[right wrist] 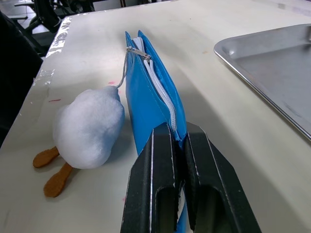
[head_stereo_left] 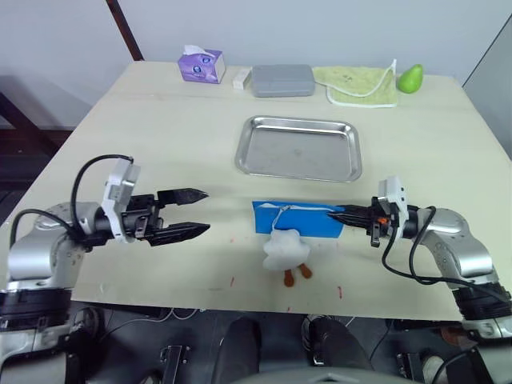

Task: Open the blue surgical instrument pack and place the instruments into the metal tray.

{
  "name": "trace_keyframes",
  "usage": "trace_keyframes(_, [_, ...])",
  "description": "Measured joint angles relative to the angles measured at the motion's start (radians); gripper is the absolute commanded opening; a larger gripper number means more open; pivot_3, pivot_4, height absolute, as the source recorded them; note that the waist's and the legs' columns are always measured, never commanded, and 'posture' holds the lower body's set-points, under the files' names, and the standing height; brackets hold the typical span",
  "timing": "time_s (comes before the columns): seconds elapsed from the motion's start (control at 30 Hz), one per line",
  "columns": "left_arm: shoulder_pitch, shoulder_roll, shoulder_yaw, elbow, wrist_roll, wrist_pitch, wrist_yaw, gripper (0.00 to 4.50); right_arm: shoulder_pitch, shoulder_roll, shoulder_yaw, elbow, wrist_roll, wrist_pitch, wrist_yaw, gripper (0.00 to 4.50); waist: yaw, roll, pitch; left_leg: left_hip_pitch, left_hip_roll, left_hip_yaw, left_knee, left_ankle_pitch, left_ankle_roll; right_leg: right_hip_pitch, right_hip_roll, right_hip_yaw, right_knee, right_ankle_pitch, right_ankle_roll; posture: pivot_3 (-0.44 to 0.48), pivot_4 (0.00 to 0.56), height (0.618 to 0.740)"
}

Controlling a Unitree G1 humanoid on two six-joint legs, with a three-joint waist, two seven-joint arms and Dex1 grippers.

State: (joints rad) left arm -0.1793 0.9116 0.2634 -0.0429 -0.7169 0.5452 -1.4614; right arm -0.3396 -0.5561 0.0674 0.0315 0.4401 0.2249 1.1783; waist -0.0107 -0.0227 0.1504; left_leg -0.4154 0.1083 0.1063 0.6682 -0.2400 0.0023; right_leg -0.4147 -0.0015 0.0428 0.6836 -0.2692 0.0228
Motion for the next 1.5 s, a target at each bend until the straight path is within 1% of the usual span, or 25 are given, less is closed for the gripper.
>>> trace_keyframes(0.07, [0.054, -0.011, -0.009, -0.094, -0.015, 0.026, 0.031, 4.45, -0.005, -0.003, 0.000, 0.011, 0.000, -0.004, 0.005, 0.00, 0.002, 0.000, 0.000, 0.000, 0.000, 0.000, 0.000, 0.000, 0.000, 0.000, 0.000, 0.000, -0.001, 0.000, 0.000, 0.000, 0.150, 0.740])
trace_keyframes(0.17, [0.082, -0.081, -0.068, -0.191, -0.009, 0.031, 0.122, 4.45, -0.005, -0.007, 0.000, 0.012, 0.001, -0.005, 0.013, 0.00, 0.004, 0.000, 0.000, 0.000, 0.000, 0.000, 0.000, 0.000, 0.000, 0.001, 0.000, 0.000, -0.002, 0.000, 0.000, 0.000, 0.150, 0.740])
trace_keyframes(0.2, [0.083, -0.097, -0.090, -0.212, -0.007, 0.039, 0.152, 4.08, -0.005, -0.007, 0.000, 0.011, 0.001, -0.005, 0.015, 0.00, 0.004, 0.000, 0.000, 0.000, 0.000, 0.000, 0.000, 0.000, 0.000, 0.000, 0.000, 0.000, -0.002, 0.000, 0.000, 0.000, 0.150, 0.740])
trace_keyframes(0.23, [0.083, -0.105, -0.105, -0.223, -0.006, 0.043, 0.166, 3.94, -0.005, -0.008, 0.000, 0.011, 0.000, -0.005, 0.016, 0.00, 0.004, 0.000, 0.000, 0.000, 0.000, 0.000, 0.000, 0.000, 0.000, 0.000, 0.000, 0.000, -0.001, 0.000, 0.000, 0.000, 0.150, 0.740])
trace_keyframes(0.27, [0.083, -0.116, -0.120, -0.235, -0.005, 0.050, 0.183, 3.64, -0.005, -0.009, 0.000, 0.011, 0.000, -0.005, 0.016, 0.00, 0.004, 0.000, 0.000, 0.000, 0.000, 0.000, 0.000, 0.000, 0.000, 0.000, 0.001, 0.000, -0.002, 0.000, 0.000, 0.000, 0.150, 0.740])
trace_keyframes(0.33, [0.085, -0.136, -0.158, -0.258, 0.011, 0.048, 0.209, 2.68, -0.006, -0.009, 0.000, 0.011, 0.000, -0.005, 0.016, 0.00, 0.003, 0.000, 0.000, 0.000, 0.000, 0.000, 0.000, 0.000, 0.000, 0.001, 0.001, 0.001, -0.002, 0.000, 0.000, 0.000, 0.150, 0.740])
trace_keyframes(0.47, [0.083, -0.195, -0.256, -0.261, 0.088, 0.012, 0.269, 2.68, -0.005, -0.011, 0.000, 0.011, -0.001, -0.005, 0.015, 0.00, 0.004, 0.000, 0.000, 0.000, 0.000, 0.000, 0.000, 0.000, 0.000, 0.001, 0.001, 0.001, -0.002, 0.000, 0.000, 0.000, 0.150, 0.740])
trace_keyframes(0.57, [0.062, -0.230, -0.318, -0.223, 0.174, -0.063, 0.290, 2.68, -0.005, -0.012, 0.000, 0.007, 0.000, 0.004, 0.012, 0.00, 0.004, 0.000, 0.000, 0.000, 0.000, 0.000, 0.000, 0.000, 0.000, 0.001, 0.001, 0.001, -0.002, 0.000, 0.000, 0.000, 0.150, 0.740])
trace_keyframes(0.8, [0.048, -0.276, -0.379, -0.159, 0.254, -0.142, 0.311, 2.68, 0.001, -0.017, 0.000, -0.014, 0.000, 0.013, 0.009, 0.00, 0.004, 0.000, 0.000, 0.000, 0.000, 0.000, 0.000, 0.000, 0.000, 0.001, 0.001, 0.001, -0.003, 0.000, 0.000, 0.000, 0.150, 0.740])
trace_keyframes(0.9, [0.023, -0.289, -0.403, -0.134, 0.297, -0.165, 0.321, 2.68, 0.004, -0.019, 0.000, -0.017, 0.000, 0.014, 0.005, 0.00, 0.004, 0.000, 0.000, 0.000, 0.000, 0.000, 0.000, 0.000, 0.000, 0.001, 0.001, 0.001, -0.003, 0.000, 0.000, 0.000, 0.150, 0.740])
trace_keyframes(1.03, [-0.016, -0.337, -0.449, -0.110, 0.333, -0.177, 0.336, 2.68, 0.006, -0.020, 0.000, -0.022, 0.000, 0.015, -0.005, 0.00, 0.005, 0.000, 0.000, 0.000, 0.000, 0.000, 0.000, 0.000, 0.000, 0.002, 0.001, 0.001, -0.003, 0.000, 0.000, 0.000, 0.150, 0.740])
trace_keyframes(1.1, [-0.031, -0.347, -0.465, -0.097, 0.346, -0.182, 0.337, 2.68, 0.006, -0.020, 0.001, -0.023, -0.001, 0.016, -0.008, 0.00, 0.004, 0.001, 0.000, 0.000, 0.000, -0.001, 0.000, 0.000, 0.000, 0.002, 0.001, 0.001, -0.003, 0.000, 0.000, 0.000, 0.150, 0.740])
trace_keyframes(1.13, [-0.035, -0.348, -0.473, -0.091, 0.357, -0.188, 0.337, 2.14, 0.006, -0.020, 0.001, -0.023, -0.001, 0.016, -0.009, 0.00, 0.005, 0.001, 0.000, 0.000, 0.000, -0.001, 0.000, 0.000, 0.000, 0.002, 0.001, 0.001, -0.003, 0.000, 0.000, 0.000, 0.150, 0.740])
trace_keyframes(1.17, [-0.039, -0.348, -0.477, -0.085, 0.370, -0.196, 0.335, 1.88, 0.006, -0.020, 0.002, -0.024, -0.002, 0.018, -0.011, 0.00, 0.004, 0.001, 0.000, 0.000, 0.000, -0.001, 0.000, 0.000, 0.000, 0.002, 0.001, 0.001, -0.003, 0.000, 0.000, 0.000, 0.150, 0.740])
trace_keyframes(1.23, [-0.043, -0.347, -0.483, -0.080, 0.382, -0.207, 0.332, 0.85, 0.006, -0.020, 0.002, -0.027, -0.003, 0.025, -0.016, 0.00, 0.004, 0.001, 0.000, 0.000, 0.000, -0.001, 0.000, 0.000, 0.000, 0.002, 0.001, 0.001, -0.003, 0.000, 0.000, 0.000, 0.150, 0.740])
trace_keyframes(1.27, [-0.046, -0.347, -0.486, -0.079, 0.383, -0.210, 0.331, 0.62, 0.006, -0.020, 0.002, -0.029, -0.004, 0.026, -0.019, 0.00, 0.004, 0.001, 0.000, 0.000, 0.000, -0.001, 0.000, 0.000, 0.000, 0.002, 0.001, 0.001, -0.003, 0.000, 0.000, 0.000, 0.150, 0.740])
trace_keyframes(1.3, [-0.050, -0.346, -0.489, -0.076, 0.388, -0.215, 0.330, 0.21, 0.006, -0.019, 0.002, -0.032, -0.005, 0.028, -0.022, 0.00, 0.004, 0.001, 0.000, 0.000, 0.000, -0.001, 0.000, 0.000, 0.000, 0.002, 0.001, 0.001, -0.003, 0.000, 0.000, 0.000, 0.150, 0.740])
trace_keyframes(1.33, [-0.055, -0.346, -0.491, -0.072, 0.393, -0.223, 0.327, 0.07, 0.006, -0.018, 0.002, -0.034, -0.006, 0.030, -0.025, 0.00, 0.004, 0.001, 0.000, 0.000, 0.000, -0.001, 0.000, 0.000, 0.000, 0.002, 0.001, 0.001, -0.003, 0.000, 0.000, 0.000, 0.150, 0.740])
trace_keyframes(1.5, [-0.056, -0.331, -0.485, -0.062, 0.391, -0.250, 0.303, 0.07, 0.006, -0.015, 0.005, -0.035, -0.009, 0.032, -0.029, 0.00, 0.002, 0.001, 0.000, 0.000, 0.000, -0.001, 0.000, 0.000, 0.000, 0.002, 0.001, 0.001, -0.003, 0.000, 0.000, 0.000, 0.150, 0.740])
